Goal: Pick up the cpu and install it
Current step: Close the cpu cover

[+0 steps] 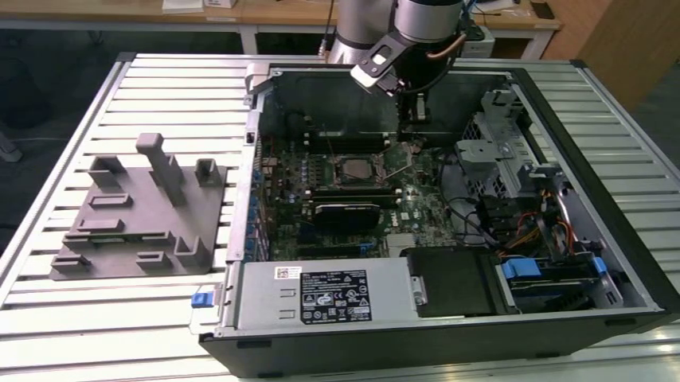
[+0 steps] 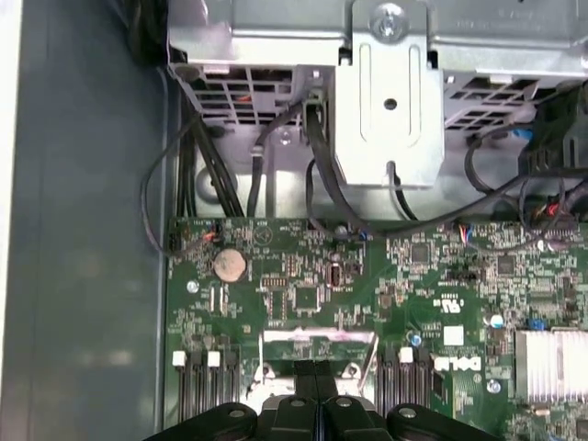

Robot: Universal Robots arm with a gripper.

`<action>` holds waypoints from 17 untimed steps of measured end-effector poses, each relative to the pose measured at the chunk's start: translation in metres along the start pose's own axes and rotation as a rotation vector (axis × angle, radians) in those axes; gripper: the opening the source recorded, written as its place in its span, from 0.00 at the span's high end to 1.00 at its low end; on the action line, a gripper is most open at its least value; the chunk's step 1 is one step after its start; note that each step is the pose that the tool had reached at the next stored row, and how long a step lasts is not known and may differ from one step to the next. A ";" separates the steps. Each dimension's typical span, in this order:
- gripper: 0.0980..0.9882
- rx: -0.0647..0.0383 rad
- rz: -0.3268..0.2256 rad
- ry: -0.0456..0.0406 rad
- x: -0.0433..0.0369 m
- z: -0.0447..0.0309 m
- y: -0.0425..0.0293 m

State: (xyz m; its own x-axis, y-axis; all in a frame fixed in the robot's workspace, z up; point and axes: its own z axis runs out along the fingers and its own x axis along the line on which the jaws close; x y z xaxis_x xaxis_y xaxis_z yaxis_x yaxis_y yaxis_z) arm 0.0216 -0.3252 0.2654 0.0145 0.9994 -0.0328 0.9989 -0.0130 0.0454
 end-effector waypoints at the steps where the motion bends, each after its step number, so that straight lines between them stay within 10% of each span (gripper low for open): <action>1: 0.99 0.000 0.000 0.0000 0.0002 0.0001 0.0017; 17: 0.99 0.000 0.000 -0.0018 0.0018 0.0091 0.0217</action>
State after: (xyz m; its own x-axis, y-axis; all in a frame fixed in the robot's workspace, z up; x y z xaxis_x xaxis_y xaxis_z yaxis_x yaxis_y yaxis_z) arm 0.0438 -0.3240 0.2573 0.0146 0.9993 -0.0345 0.9989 -0.0131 0.0454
